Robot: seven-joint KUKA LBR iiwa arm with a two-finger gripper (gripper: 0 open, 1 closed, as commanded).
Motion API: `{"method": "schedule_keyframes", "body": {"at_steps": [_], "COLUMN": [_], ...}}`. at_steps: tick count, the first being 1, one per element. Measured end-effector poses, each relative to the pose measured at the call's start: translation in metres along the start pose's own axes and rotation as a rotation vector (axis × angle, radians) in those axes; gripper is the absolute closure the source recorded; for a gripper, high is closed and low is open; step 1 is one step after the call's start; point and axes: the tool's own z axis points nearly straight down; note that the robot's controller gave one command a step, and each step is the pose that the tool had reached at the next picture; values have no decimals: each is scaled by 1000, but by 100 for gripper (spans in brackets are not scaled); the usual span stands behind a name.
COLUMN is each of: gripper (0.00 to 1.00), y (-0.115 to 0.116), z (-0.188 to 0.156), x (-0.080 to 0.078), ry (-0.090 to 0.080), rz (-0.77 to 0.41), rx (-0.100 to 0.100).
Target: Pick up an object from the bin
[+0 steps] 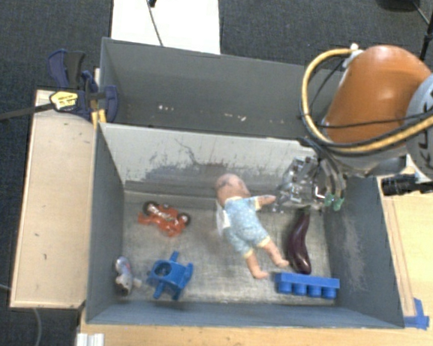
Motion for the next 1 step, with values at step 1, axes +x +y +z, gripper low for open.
{"method": "schedule_keyframes", "body": {"at_steps": [1], "gripper": [100], "y": [-12], "z": [-60], "x": [0], "ry": [-1], "rz": [-10], "rx": [-1]}}
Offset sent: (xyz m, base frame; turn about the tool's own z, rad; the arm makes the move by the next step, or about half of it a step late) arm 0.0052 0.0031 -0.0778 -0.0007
